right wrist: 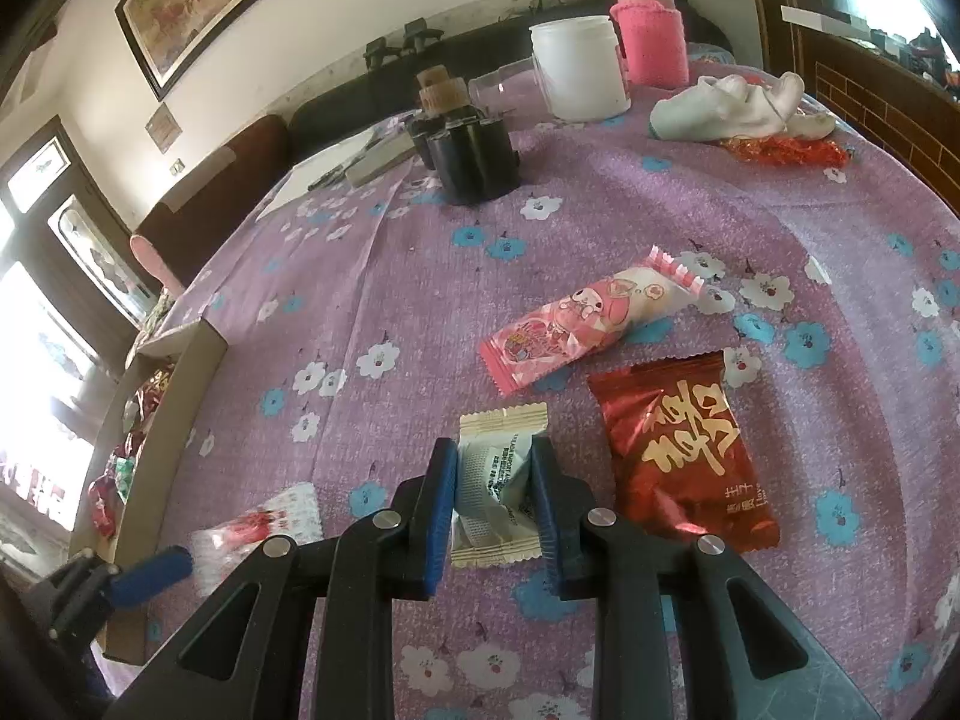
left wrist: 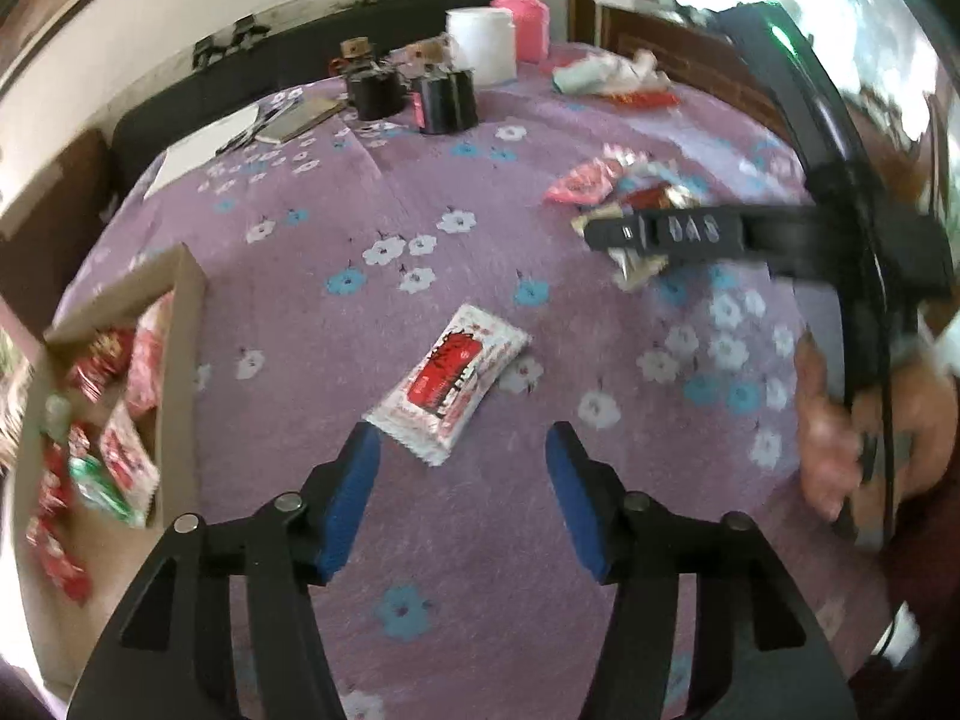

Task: Organize snacks

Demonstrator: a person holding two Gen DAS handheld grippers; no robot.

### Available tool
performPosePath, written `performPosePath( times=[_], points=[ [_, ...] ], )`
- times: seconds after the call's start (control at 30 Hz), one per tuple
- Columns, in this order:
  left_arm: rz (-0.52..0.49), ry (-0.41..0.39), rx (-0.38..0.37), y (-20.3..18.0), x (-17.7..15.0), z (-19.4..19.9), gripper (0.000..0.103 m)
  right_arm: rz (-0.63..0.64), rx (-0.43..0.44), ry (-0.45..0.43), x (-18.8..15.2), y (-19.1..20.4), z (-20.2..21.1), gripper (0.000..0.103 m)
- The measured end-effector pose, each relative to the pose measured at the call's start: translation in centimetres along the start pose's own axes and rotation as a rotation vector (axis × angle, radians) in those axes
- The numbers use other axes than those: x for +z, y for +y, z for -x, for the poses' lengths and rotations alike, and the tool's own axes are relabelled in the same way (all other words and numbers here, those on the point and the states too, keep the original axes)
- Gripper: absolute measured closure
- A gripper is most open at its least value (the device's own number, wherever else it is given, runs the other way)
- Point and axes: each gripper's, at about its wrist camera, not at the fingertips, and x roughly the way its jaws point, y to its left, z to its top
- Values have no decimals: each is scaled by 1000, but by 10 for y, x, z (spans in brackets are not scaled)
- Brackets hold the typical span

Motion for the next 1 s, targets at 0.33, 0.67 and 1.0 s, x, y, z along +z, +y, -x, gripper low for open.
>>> performPosePath(
  times=[0.33, 0.67, 1.0],
  points=[
    [5, 51, 17, 7, 18, -36, 45, -7, 21, 10, -1, 0, -1, 77],
    [27, 15, -52, -5, 23, -33, 81, -5, 33, 10, 0, 1, -2, 77],
    [281, -111, -143, 46, -5, 28, 93, 66, 28, -30, -2, 14, 4, 77]
  ],
)
